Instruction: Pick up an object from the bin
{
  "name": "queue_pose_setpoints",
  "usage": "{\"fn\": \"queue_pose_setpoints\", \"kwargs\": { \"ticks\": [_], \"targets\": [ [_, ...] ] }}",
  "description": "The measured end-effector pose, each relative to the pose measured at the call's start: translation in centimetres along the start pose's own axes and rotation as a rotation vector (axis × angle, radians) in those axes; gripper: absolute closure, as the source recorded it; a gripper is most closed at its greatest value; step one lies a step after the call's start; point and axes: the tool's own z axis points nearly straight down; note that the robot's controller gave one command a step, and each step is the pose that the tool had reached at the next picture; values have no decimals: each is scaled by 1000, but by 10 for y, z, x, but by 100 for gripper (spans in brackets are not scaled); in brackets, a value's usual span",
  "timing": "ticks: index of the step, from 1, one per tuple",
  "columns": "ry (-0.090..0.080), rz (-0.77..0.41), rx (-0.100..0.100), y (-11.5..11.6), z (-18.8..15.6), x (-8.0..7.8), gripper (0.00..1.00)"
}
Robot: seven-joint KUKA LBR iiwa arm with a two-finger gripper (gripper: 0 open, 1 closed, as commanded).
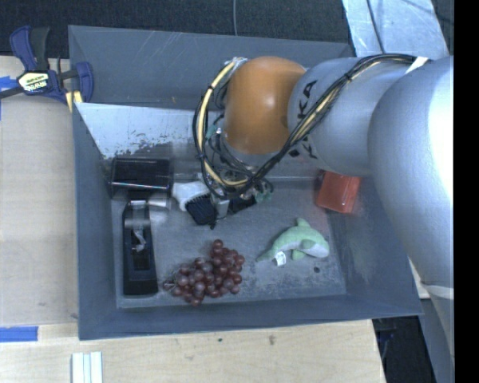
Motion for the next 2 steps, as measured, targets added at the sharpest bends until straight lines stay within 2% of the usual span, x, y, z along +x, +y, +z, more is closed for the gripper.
{"fn": "queue_pose_setpoints", "kwargs": {
  "ticks": [2],
  "targets": [
    [7,0,-1,0,-30,2,100]
  ]
}}
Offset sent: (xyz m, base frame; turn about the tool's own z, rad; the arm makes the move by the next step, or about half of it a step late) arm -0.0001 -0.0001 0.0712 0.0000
